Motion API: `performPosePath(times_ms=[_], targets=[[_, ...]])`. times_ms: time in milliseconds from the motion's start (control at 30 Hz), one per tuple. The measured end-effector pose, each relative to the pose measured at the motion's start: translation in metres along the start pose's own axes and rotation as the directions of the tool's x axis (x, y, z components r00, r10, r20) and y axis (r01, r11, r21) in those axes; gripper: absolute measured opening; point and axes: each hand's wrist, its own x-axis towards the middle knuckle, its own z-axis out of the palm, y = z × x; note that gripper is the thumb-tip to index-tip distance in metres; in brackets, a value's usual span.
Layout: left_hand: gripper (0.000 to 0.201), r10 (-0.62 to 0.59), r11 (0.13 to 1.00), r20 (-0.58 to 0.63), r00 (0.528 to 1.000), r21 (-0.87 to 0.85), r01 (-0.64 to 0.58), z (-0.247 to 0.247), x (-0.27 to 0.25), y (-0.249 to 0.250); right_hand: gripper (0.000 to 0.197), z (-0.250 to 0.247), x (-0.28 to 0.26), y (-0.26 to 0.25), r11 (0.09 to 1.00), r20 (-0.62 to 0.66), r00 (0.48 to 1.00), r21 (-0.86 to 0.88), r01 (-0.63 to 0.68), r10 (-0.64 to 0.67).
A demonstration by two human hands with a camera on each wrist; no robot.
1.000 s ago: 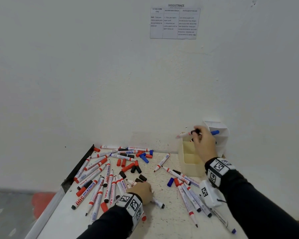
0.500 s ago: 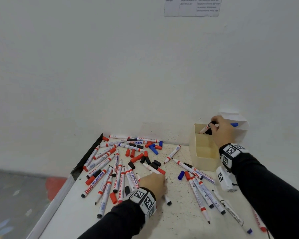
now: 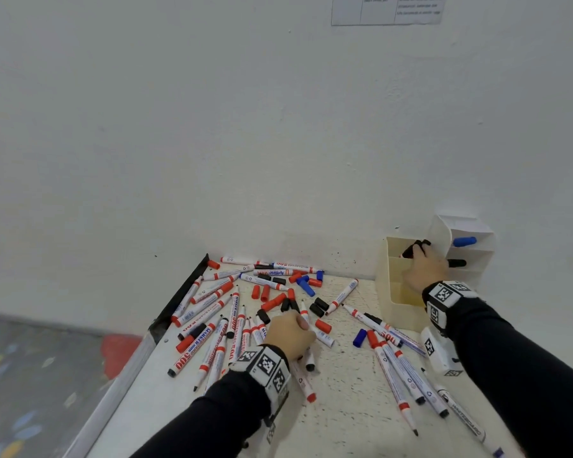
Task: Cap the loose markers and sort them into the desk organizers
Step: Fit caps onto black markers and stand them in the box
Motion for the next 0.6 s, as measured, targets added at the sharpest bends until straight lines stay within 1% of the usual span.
performPosePath(times_ms=[67, 100, 133, 167, 200, 233, 267, 300, 333, 367, 400, 433, 500, 600], targets=[[0.016, 0.001, 0.997, -0.028, 1.000, -0.082, -0.003, -0.009, 0.001, 0.001, 0.033, 0.000, -0.009, -0.009, 0.994, -0.133, 0.989, 0.081, 0.070, -0.059], [0.021, 0.000, 0.994, -0.046, 0.999, -0.110, -0.006, -0.013, 0.001, 0.002, 0.031, -0.001, -0.015, -0.016, 0.988, -0.152, 0.983, 0.099, 0.116, -0.100], [0.028, 0.001, 0.991, -0.067, 0.998, -0.132, -0.010, -0.018, 0.000, 0.002, 0.028, -0.001, -0.022, -0.023, 0.979, -0.118, 0.983, 0.130, 0.158, -0.142], [0.033, -0.001, 0.990, -0.086, 0.996, -0.142, -0.011, -0.022, 0.000, 0.001, 0.026, -0.001, -0.032, -0.031, 0.965, -0.033, 0.981, 0.179, 0.192, -0.189], [0.036, 0.001, 0.990, -0.104, 0.995, -0.141, -0.016, -0.027, 0.000, 0.000, 0.025, 0.002, -0.041, -0.039, 0.949, 0.083, 0.966, 0.223, 0.221, -0.245], [0.038, 0.000, 0.991, -0.112, 0.994, -0.135, -0.015, -0.031, -0.001, -0.002, 0.026, 0.006, -0.050, -0.047, 0.933, 0.205, 0.928, 0.255, 0.255, -0.310], [0.038, -0.003, 0.991, -0.115, 0.993, -0.134, -0.012, -0.035, -0.003, -0.003, 0.029, 0.010, -0.057, -0.055, 0.920, 0.321, 0.875, 0.271, 0.283, -0.364], [0.039, -0.012, 0.990, -0.113, 0.993, -0.141, -0.004, -0.039, -0.004, -0.005, 0.032, 0.016, -0.062, -0.063, 0.909, 0.403, 0.820, 0.270, 0.318, -0.406], [0.039, -0.022, 0.989, -0.108, 0.994, -0.150, 0.006, -0.044, -0.006, -0.008, 0.035, 0.024, -0.064, -0.069, 0.907, 0.464, 0.779, 0.244, 0.345, -0.421], [0.040, -0.034, 0.987, -0.103, 0.994, -0.158, 0.017, -0.047, -0.007, -0.011, 0.038, 0.033, -0.065, -0.076, 0.906, 0.508, 0.752, 0.208, 0.368, -0.421], [0.040, -0.041, 0.986, -0.099, 0.994, -0.162, 0.025, -0.051, -0.008, -0.014, 0.041, 0.042, -0.066, -0.082, 0.911, 0.544, 0.735, 0.168, 0.377, -0.405], [0.040, -0.046, 0.985, -0.095, 0.994, -0.168, 0.029, -0.055, -0.010, -0.017, 0.043, 0.052, -0.066, -0.087, 0.916, 0.567, 0.728, 0.138, 0.378, -0.386], [0.038, -0.044, 0.981, -0.100, 0.994, -0.190, 0.024, -0.062, -0.013, -0.023, 0.045, 0.069, -0.067, -0.095, 0.926, 0.581, 0.737, 0.082, 0.368, -0.345], [0.032, -0.037, 0.981, -0.101, 0.994, -0.192, 0.017, -0.071, -0.017, -0.031, 0.043, 0.089, -0.069, -0.100, 0.915, 0.550, 0.764, 0.002, 0.403, -0.337]])
